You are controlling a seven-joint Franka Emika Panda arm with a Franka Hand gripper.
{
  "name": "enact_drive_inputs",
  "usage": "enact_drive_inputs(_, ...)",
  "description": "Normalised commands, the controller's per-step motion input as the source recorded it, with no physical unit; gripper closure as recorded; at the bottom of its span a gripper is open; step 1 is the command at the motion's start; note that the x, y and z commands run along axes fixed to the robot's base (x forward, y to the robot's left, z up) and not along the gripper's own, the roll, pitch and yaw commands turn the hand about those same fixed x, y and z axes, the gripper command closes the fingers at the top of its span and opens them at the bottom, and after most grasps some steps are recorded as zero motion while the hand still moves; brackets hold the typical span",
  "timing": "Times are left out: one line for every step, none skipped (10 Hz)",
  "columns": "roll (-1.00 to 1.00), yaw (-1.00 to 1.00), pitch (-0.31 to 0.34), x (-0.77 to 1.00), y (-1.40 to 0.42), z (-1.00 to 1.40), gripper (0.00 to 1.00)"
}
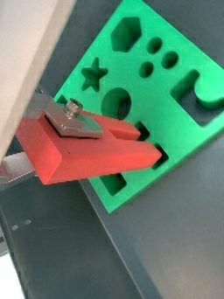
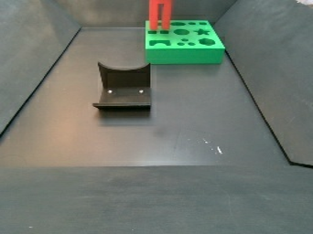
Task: Insert the double-square object.
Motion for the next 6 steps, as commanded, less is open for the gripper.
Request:
enact_drive_inputs(0.01, -0.01, 0.0, 0.06, 0.0, -0.11, 1.0)
enact_drive_inputs(-0.14, -0.28, 0.0, 0.05, 0.0, -0.17, 1.0)
enact_drive_inputs(-0.16, -0.35, 0.0, 0.0, 0.1, -0.11, 1.0)
enact_drive_inputs(-0.16, -0.43, 0.0, 0.0, 0.18, -0.12, 1.0)
enact_drive_inputs(-0.17, -0.51, 0.0, 0.09, 0.15, -0.12, 1.0)
enact_drive_inputs(-0.16, -0.25, 0.0, 0.09, 0.0, -0.11, 1.0)
